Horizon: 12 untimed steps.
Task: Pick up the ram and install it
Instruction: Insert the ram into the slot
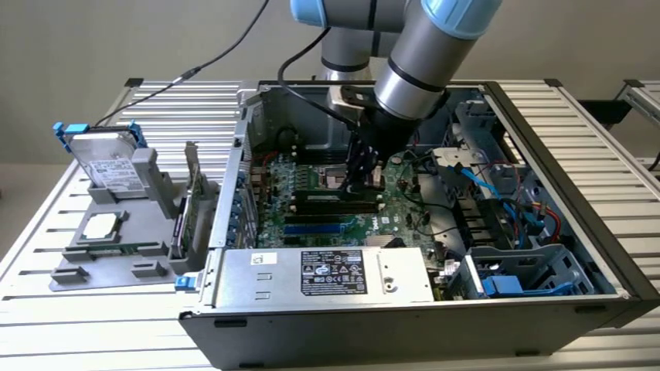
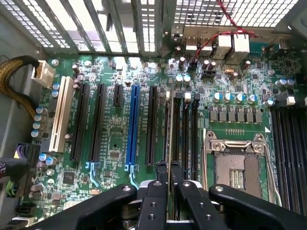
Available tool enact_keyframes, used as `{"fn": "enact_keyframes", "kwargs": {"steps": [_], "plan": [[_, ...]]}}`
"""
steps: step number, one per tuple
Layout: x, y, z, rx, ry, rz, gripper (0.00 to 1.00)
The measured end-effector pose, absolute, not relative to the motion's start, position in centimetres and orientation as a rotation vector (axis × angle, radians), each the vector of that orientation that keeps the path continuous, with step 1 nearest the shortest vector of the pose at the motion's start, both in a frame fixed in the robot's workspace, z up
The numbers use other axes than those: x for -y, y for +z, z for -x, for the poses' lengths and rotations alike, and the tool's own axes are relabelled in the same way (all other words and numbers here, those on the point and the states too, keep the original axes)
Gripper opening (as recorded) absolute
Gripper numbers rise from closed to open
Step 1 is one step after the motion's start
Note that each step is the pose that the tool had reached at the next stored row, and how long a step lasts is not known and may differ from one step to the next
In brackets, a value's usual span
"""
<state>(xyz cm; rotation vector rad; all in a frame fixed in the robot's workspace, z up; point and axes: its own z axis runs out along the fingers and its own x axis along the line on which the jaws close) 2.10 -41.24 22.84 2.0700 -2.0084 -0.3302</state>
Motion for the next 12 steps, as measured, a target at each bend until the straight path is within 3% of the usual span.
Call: {"fn": "enact_keyframes", "kwargs": {"steps": [12], "plan": [[41.19,22.46,-2.35,1.988,-0.346,-2.068,0.14]]}}
